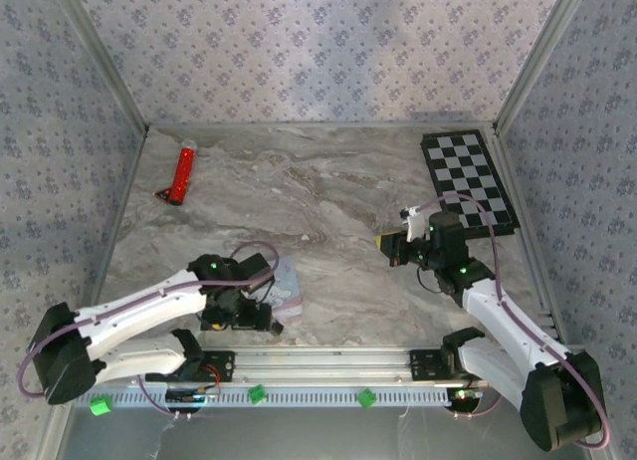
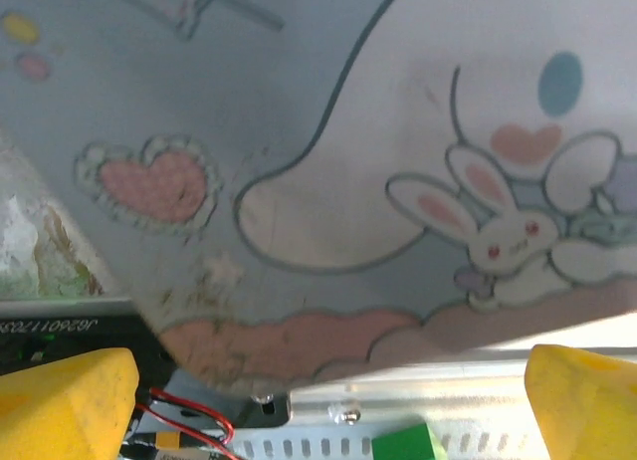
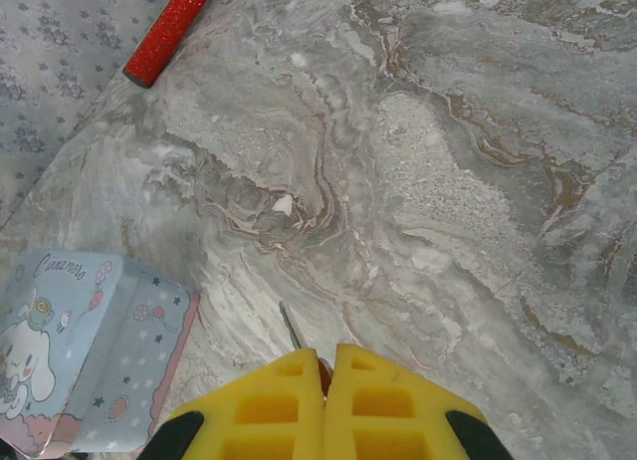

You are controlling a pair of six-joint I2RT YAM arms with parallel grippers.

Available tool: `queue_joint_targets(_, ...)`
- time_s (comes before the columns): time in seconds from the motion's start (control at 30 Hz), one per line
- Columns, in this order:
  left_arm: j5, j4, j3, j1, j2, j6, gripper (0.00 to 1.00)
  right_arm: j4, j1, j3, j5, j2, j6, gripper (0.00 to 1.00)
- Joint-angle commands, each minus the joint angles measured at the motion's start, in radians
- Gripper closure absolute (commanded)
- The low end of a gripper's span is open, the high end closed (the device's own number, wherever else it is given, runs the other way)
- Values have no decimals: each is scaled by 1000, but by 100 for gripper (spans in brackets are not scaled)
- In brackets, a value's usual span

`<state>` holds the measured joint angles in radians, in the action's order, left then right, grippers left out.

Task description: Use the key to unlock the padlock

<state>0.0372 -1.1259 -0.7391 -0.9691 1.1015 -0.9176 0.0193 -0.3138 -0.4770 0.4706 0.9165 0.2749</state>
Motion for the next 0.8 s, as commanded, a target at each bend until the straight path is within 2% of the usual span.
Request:
queue_joint_targets(0.0,-60,71,4,-2,55,48,1,-9,6,6,-16,-23,-5,100)
queue_joint_targets(0.1,-52,159,8,15,103,102,4,-5,6,6,-20,-27,1,100)
queue_joint_targets(0.23,-89,171,-46,43,167,172,6,2,6,12,-21,-44,12,100)
queue_joint_targets(0.5,-70,333,-118,151,295,419,6,7,7,20,-32,-59,38,100)
queue_joint_targets(0.77,-67,423,-204,237,404,523,6,67,7,13,-58,-92,56,100)
